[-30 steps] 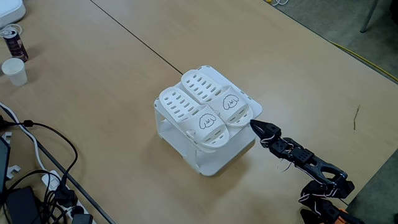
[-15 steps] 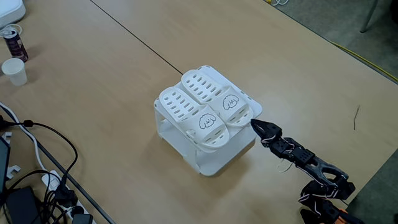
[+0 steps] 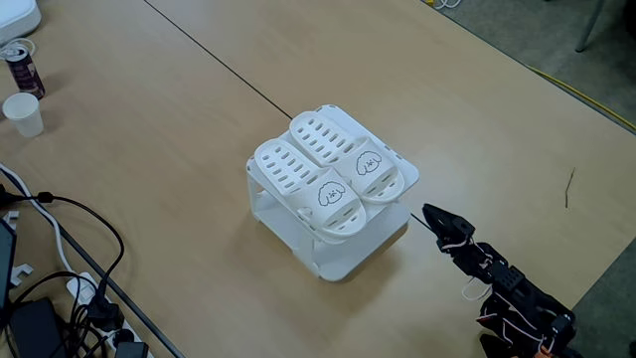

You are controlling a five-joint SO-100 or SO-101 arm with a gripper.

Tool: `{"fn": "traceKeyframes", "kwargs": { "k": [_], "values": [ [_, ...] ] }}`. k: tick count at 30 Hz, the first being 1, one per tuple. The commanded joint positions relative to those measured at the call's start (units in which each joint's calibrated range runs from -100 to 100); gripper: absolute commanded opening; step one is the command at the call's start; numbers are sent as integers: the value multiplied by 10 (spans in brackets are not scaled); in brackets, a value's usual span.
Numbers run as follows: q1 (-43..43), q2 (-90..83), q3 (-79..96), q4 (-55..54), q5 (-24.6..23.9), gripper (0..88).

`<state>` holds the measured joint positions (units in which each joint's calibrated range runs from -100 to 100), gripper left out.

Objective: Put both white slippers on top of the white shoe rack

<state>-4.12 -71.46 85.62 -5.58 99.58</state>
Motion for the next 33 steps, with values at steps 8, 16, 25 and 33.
{"fn": "traceKeyframes", "kwargs": {
  "k": [8,16,25,33],
  "values": [
    [3,-282,124,-56,4,7],
    [-4,-278,63,-173,4,7],
    [2,-276,140,-666,4,7],
    [2,-276,139,-939,4,7]
  ]
}}
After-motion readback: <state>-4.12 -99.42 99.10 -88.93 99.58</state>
